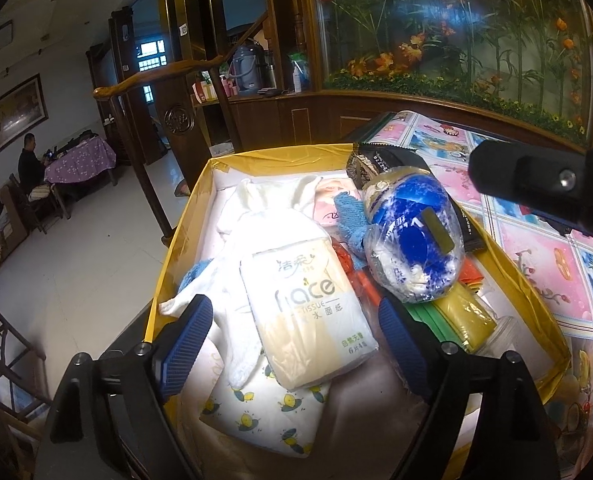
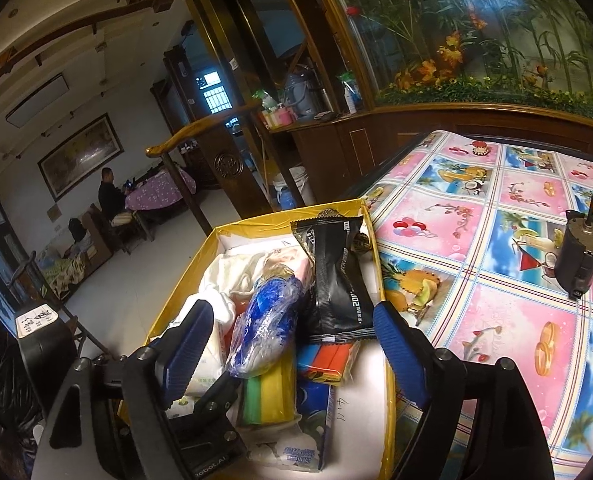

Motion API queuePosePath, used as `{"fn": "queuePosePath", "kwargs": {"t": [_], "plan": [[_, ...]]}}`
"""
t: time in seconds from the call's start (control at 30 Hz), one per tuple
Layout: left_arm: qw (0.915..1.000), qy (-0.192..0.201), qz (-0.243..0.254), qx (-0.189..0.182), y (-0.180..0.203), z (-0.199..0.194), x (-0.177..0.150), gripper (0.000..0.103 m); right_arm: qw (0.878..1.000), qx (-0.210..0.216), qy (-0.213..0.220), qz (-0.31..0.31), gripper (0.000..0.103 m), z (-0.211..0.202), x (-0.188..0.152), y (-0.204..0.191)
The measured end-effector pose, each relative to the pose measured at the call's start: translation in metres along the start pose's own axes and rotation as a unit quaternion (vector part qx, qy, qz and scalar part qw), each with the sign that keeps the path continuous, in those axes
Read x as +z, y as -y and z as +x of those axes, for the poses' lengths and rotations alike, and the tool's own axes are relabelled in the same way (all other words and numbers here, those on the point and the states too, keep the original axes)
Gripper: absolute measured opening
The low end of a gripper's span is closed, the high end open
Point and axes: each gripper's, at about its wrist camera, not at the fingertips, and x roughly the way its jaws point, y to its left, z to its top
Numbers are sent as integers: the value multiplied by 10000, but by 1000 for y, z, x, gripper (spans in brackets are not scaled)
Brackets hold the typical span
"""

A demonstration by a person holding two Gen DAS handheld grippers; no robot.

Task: Organize soft objects

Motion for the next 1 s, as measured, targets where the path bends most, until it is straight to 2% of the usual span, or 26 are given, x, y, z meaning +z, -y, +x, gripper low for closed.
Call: {"fn": "queuePosePath", "kwargs": {"t": [0.47, 0.67, 0.87, 1.0], "plan": [[10000, 22, 31, 11, 1, -5, 0, 88, 9999, -45, 124, 89, 90, -26, -12, 9], [9999, 66, -4, -101, 2, -13, -5, 88, 9997, -140, 193, 44, 91, -40, -24, 12], [9996, 236, 62, -153, 8, -32, -8, 89, 9993, -169, 293, 168, 91, -61, -35, 19], [9988, 460, 96, -164, 11, -48, -11, 94, 9985, -193, 425, 285, 92, -75, -40, 28]]}}
